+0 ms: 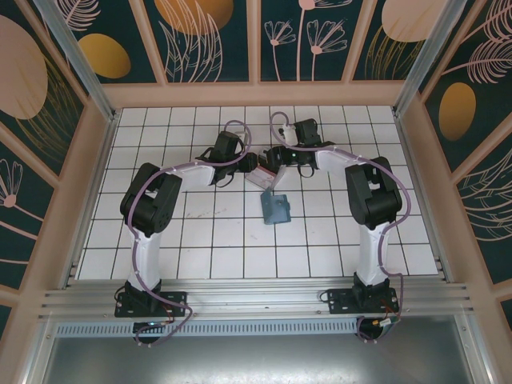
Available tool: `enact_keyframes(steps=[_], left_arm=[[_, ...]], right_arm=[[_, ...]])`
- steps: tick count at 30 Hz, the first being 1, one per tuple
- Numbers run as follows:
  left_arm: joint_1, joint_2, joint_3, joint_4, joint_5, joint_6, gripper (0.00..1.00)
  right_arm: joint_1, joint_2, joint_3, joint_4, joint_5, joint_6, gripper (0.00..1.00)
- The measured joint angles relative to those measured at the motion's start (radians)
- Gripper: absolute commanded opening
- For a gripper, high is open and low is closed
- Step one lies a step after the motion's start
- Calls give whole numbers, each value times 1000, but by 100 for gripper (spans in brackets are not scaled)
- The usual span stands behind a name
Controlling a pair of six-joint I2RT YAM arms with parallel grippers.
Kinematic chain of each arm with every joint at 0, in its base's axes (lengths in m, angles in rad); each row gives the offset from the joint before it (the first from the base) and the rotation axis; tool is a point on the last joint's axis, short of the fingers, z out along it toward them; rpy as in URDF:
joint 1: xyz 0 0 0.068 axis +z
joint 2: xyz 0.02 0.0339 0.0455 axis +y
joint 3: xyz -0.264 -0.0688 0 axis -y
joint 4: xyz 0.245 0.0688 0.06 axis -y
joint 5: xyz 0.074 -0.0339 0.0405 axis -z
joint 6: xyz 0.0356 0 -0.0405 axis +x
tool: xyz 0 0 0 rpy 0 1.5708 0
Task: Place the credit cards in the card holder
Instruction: Rotate the storage box at the top-center of the table, then pick up the credit card from the storage box.
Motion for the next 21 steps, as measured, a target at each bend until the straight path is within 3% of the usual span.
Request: enact_keyframes(steps=[12,21], left_arm=[[-1,0,-3,10,0,1,37],[-1,0,-5,14,0,0,37]], right_arm=[[-14,-2,0,0,9,10,56],[-15,-18,0,2,24,19,56]])
